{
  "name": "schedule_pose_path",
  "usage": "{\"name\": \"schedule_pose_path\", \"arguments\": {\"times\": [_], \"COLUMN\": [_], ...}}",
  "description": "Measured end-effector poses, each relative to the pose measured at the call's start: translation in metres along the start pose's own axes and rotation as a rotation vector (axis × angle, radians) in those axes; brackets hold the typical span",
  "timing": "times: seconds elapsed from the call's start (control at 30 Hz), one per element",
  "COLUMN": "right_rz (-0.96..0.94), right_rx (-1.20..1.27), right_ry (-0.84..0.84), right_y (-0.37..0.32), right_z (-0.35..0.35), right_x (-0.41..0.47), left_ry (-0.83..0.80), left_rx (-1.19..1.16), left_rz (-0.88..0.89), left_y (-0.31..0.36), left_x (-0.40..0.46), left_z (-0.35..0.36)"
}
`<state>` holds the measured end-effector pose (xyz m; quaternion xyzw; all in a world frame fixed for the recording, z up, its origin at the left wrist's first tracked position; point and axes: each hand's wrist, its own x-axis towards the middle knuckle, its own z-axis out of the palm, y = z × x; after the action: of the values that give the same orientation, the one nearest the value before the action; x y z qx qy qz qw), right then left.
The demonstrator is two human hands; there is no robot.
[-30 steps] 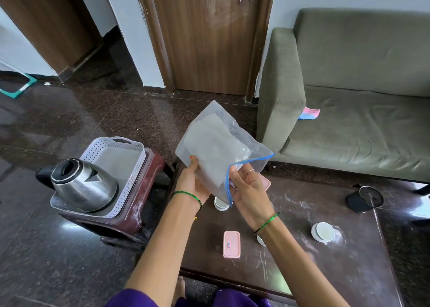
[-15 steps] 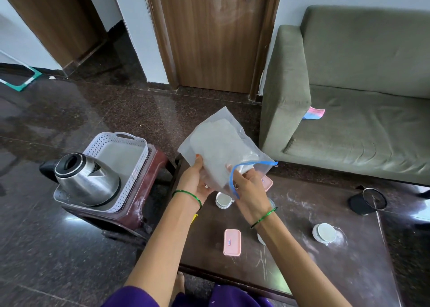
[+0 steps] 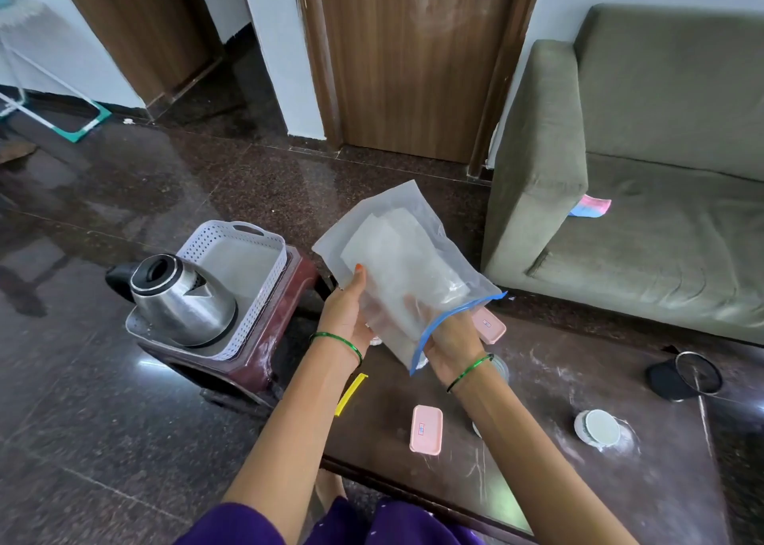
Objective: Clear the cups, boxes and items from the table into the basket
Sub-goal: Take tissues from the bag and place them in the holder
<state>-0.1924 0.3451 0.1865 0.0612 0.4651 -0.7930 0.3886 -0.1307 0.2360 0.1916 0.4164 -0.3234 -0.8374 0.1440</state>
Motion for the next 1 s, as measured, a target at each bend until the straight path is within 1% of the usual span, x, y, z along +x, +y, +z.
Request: {"name": "schedule_pose_path", "arguments": {"times": [0.13,0.23,0.3,0.37,0.43,0.47,0.5,0.57,0.63,0.73,0.8,0.87,0.93,1.0], "right_rz": [-0.02,0.007,0.041,0.096,0.146,0.162,0.173,0.196,0.226,0.27,0.281,0.284,0.28,0.255], "right_rx": [-0.121,-0.169,-0.171,-0.151,-0.146,-0.149,-0.155,-0.185,-0.227,-0.261,-0.271,-0.278,-0.285,-0.296], "right_ry": [-0.06,-0.042,-0.037,-0.011,-0.002,-0.003,-0.001,0.006,0.002,-0.033,-0.036,-0.029,-0.004,0.068], "right_y": [0.012,0.018,0.023,0.028,0.033,0.035,0.037,0.042,0.048,0.058,0.064,0.07,0.075,0.08], "right_z": [0.013,0.023,0.029,0.034,0.041,0.046,0.052,0.066,0.082,0.103,0.11,0.112,0.109,0.103], "right_x": [0.007,0.014,0.021,0.03,0.04,0.046,0.052,0.066,0.081,0.102,0.115,0.127,0.137,0.146], "left_ry": [0.105,0.261,0.422,0.538,0.562,0.558,0.556,0.566,0.607,0.609,0.598,0.623,0.646,0.678], "left_rx": [-0.062,-0.058,0.007,0.065,0.203,0.3,0.406,0.585,0.619,0.504,0.442,0.415,0.34,0.294], "left_rz": [0.058,0.128,0.183,0.312,0.5,0.567,0.597,0.582,0.492,0.397,0.384,0.379,0.377,0.377], "left_y": [0.01,0.022,0.034,0.046,0.059,0.065,0.072,0.088,0.105,0.13,0.141,0.15,0.157,0.162], "left_x": [0.018,0.036,0.049,0.059,0.065,0.068,0.074,0.09,0.109,0.14,0.161,0.183,0.207,0.232], "left_z": [-0.017,-0.035,-0.045,-0.054,-0.062,-0.067,-0.073,-0.088,-0.102,-0.124,-0.14,-0.158,-0.177,-0.194]}}
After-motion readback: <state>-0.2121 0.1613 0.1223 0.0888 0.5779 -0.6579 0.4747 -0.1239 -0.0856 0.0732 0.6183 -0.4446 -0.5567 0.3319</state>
